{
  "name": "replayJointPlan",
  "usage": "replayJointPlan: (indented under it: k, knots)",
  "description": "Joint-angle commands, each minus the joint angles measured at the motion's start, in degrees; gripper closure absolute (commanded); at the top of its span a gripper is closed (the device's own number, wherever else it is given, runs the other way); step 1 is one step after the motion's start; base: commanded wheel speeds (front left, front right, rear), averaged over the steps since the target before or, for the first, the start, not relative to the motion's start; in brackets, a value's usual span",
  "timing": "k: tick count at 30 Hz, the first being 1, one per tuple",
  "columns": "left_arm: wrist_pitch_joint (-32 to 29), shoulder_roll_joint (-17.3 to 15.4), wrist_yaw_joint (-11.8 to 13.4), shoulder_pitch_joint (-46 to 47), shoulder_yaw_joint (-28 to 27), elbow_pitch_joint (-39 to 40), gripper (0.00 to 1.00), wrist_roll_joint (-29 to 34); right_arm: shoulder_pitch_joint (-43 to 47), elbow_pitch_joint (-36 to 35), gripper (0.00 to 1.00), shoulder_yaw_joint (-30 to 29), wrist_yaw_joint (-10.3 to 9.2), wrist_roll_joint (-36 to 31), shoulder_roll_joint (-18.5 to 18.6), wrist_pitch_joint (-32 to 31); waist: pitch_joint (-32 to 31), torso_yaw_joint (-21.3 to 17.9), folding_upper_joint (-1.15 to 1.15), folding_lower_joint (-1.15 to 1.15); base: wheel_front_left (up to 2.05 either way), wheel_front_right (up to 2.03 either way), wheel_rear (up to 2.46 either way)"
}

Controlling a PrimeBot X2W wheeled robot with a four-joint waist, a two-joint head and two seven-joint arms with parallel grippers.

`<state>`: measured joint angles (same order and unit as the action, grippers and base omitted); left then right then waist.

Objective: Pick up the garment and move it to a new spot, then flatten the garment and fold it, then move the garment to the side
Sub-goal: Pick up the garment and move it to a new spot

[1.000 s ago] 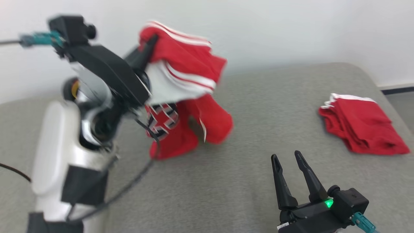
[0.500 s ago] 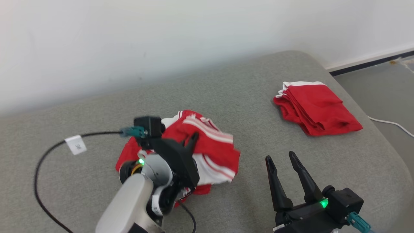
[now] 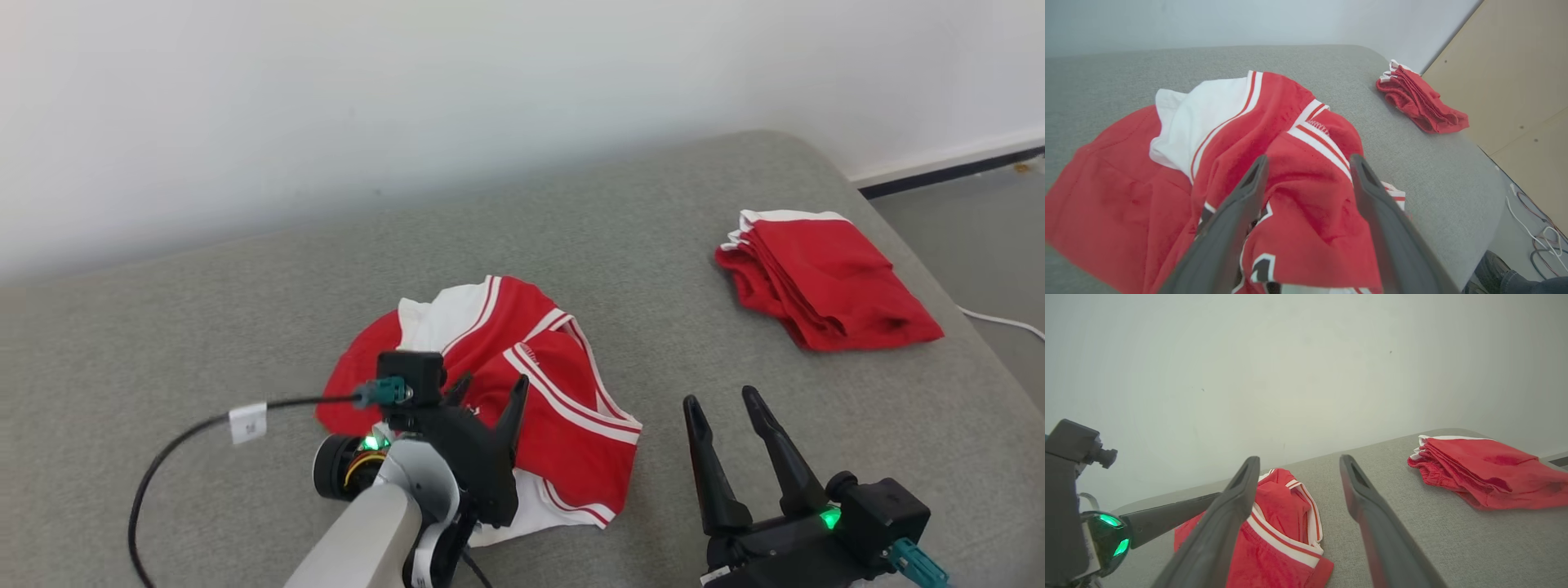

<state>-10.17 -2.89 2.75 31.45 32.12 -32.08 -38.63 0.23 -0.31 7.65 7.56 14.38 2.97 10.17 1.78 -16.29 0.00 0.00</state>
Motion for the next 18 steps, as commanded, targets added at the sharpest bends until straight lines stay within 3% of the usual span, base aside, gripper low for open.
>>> replayJointPlan:
  k: [1, 12, 18]
  knots:
    - [2.02, -0.39, 0.09, -2.09, 0.06, 1.13, 0.00, 0.94, 0.54, -0.31, 0.00, -0.34, -0.12, -0.23, -0.19, 0.18, -0.70, 2.02, 0.00, 0.00, 0.00, 0.00, 0.00]
    - [20.84, -7.13, 0.64, -14.76, -3.84, 13.06, 0.00, 3.37, 2.82, -1.12, 0.00, -5.21, -0.12, -0.25, -0.19, 0.37, -2.07, 9.86, 0.00, 0.00, 0.00, 0.00, 0.00]
    - [25.34, -7.88, 2.19, -23.43, -12.19, 19.69, 0.00, 4.08, 3.90, 0.12, 0.00, -7.55, -0.12, 0.27, -0.19, 0.84, -3.00, 12.82, 0.00, 0.00, 0.00, 0.00, 0.00]
